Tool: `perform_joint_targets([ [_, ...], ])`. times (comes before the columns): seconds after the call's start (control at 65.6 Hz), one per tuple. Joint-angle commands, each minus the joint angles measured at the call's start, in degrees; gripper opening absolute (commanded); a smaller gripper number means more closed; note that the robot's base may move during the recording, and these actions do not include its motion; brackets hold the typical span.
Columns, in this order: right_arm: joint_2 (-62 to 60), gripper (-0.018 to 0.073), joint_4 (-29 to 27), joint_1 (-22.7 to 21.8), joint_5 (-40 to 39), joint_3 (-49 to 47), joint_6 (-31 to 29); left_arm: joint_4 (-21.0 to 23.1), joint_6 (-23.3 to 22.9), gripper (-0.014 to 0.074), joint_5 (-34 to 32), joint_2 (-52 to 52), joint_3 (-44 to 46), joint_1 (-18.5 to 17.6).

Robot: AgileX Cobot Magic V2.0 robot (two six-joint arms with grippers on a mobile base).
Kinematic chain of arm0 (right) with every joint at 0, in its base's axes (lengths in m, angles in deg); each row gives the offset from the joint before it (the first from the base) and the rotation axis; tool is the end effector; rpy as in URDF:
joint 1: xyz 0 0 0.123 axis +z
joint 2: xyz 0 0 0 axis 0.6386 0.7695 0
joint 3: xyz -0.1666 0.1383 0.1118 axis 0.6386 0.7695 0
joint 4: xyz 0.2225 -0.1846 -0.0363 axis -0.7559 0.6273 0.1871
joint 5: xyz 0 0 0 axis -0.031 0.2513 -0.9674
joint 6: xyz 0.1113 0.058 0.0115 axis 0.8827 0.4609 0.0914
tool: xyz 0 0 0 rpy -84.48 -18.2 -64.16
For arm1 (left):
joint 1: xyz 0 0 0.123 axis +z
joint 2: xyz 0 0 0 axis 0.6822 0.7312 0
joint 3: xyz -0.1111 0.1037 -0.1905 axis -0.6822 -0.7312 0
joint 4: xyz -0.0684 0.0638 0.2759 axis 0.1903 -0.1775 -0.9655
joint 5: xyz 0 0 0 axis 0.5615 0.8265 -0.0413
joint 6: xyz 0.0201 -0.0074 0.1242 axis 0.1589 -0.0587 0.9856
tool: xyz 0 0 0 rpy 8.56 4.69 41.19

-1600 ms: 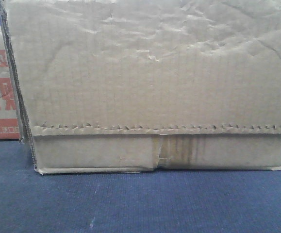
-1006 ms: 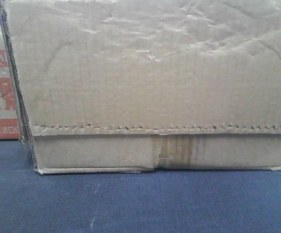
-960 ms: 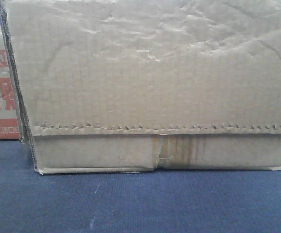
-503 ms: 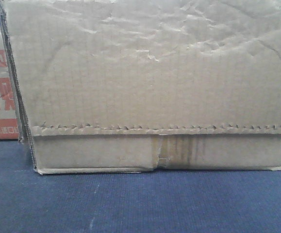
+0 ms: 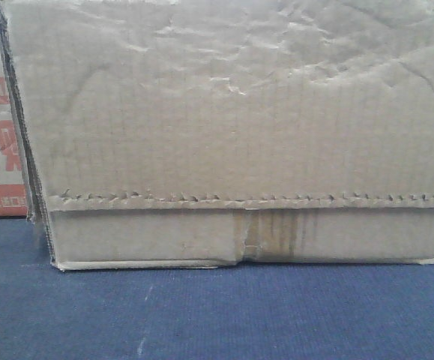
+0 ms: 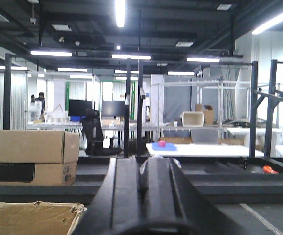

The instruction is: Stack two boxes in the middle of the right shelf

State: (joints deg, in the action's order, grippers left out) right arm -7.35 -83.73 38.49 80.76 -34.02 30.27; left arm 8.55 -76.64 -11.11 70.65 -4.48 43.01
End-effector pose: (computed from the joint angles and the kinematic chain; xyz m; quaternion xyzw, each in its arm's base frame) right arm 0.1313 -0.0010 0.4103 0.0103 0.5829 0.0091 0.8125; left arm 0.1333 0.0003 0.4006 -0.0053 0.5969 -0.0053 0.8023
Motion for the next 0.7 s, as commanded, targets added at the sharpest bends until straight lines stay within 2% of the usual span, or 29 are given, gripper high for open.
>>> perform_joint_targets([
  [0.0,7.1,-0.0092,0.5,-0.4,4.4,-6.4,-0.3,-0.2,0.3,-0.0102,7.4,6.1,7.2,0.1],
  [0.107,14.4,0.0066,0.5,0.3,6.0,-11.8,-1.4,-2.0,0.3,-0.0022,12.0,12.9,12.7,0.1],
  [0.122,16.2,0.0121,0.5,0.9,6.0,-13.0,-1.7,-2.4,0.3,0.0006,13.0,14.6,13.6,0.1],
  [0.183,19.7,0.0233,0.5,2.1,6.0,-15.2,-2.3,-2.6,0.3,0.0071,13.3,17.1,15.0,-0.6],
  [0.244,24.5,0.0384,0.5,3.9,6.5,-17.5,-2.4,-2.6,0.3,0.0202,12.3,19.5,15.1,-2.7],
  [0.381,30.7,0.0571,0.5,5.6,9.8,-19.1,-2.4,-1.2,0.3,0.0426,14.6,22.8,15.1,-3.9],
  [0.427,31.9,0.057,0.5,6.2,11.2,-19.2,-2.4,-0.7,0.3,0.0503,15.7,24.0,15.1,-3.9],
  [0.518,33.6,0.057,0.5,7.1,13.4,-19.2,-2.4,-0.7,0.3,0.0588,17.6,26.2,15.3,-3.9],
  [0.686,36.0,0.057,0.5,9.0,14.4,-19.2,-2.4,-0.7,-0.2,0.0567,26.7,34.0,21.5,-3.1],
])
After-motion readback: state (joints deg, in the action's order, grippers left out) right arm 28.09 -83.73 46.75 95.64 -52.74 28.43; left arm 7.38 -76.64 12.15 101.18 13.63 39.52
